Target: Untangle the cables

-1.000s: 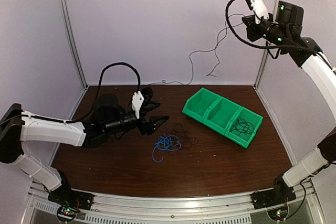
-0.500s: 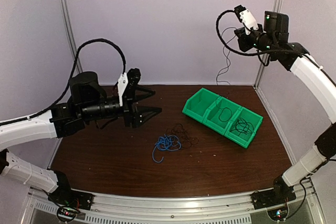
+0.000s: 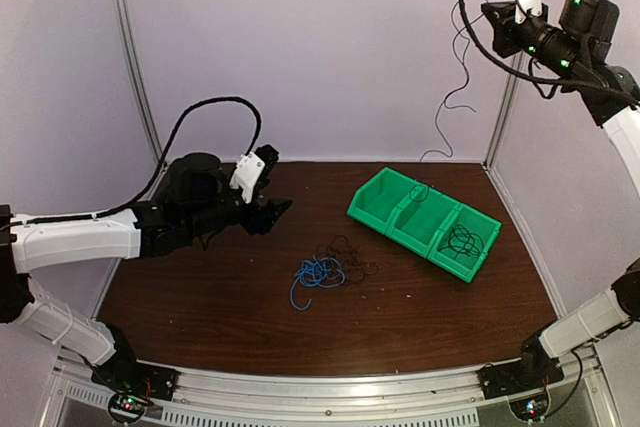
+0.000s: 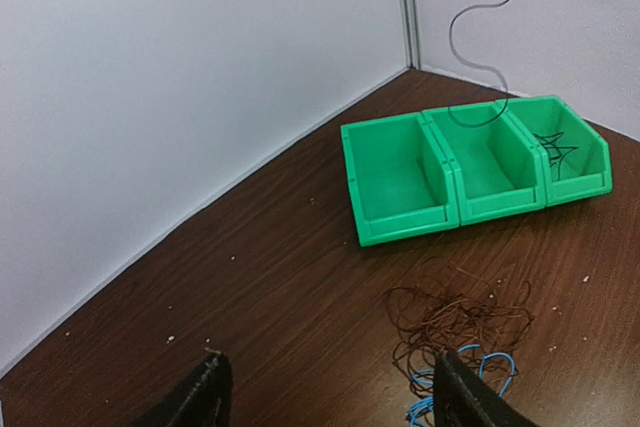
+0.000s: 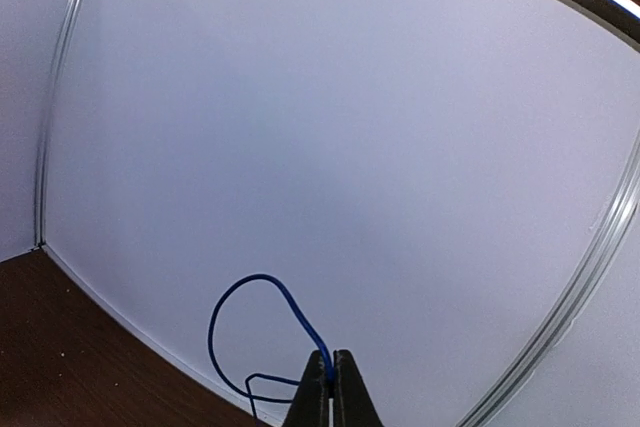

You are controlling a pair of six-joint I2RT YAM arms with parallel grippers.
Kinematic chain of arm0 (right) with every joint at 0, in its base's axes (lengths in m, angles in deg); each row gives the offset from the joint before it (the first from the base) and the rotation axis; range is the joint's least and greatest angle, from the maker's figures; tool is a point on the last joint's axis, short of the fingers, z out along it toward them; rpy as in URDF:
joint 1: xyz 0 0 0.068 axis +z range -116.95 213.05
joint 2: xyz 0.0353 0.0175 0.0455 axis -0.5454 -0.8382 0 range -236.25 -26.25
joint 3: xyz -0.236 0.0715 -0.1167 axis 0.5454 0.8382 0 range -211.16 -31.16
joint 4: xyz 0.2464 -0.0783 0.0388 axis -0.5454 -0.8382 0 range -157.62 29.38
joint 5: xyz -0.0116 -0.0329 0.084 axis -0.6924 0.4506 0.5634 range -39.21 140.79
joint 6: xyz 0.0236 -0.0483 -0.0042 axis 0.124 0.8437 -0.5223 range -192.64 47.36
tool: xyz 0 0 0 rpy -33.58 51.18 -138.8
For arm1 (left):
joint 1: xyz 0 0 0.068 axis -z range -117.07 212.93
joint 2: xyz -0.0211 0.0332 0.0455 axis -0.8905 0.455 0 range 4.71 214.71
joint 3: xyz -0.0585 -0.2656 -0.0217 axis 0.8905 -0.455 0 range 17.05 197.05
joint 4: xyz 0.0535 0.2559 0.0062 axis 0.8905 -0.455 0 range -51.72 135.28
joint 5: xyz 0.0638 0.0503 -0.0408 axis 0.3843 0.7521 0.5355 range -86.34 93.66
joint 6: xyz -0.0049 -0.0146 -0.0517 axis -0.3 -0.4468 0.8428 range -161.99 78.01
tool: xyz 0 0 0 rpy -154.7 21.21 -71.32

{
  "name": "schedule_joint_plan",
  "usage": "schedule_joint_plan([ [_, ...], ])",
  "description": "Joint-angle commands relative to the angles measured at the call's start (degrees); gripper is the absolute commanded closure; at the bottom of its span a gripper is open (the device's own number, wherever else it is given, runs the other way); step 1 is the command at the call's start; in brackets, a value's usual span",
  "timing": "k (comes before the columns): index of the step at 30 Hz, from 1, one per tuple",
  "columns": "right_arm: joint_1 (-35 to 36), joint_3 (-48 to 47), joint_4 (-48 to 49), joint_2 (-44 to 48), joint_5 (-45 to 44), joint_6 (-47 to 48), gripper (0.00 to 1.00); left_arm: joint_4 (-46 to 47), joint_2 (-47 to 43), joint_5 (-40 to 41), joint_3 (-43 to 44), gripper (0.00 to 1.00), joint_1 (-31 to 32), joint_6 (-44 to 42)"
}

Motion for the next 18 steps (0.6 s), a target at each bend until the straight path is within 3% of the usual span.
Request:
schedule_joint_plan([
  [1, -1.5, -3.7, -1.0, 1.5, -1.5, 1.4, 1.00, 6.1, -0.5, 4.1, -1.9, 0.30, -2.4, 0.2],
  [8, -2.8, -2.7, -1.1, 2.8, -4.0, 2.8, 1.00, 6.3, -0.2, 6.1, -2.2, 0.30, -2.4, -0.7],
  [18, -5.6, 7.3, 0.0, 9.3, -10.4, 5.3, 1.00, 6.4, -0.7, 8.4, -3.1, 0.30, -2.4, -2.7],
])
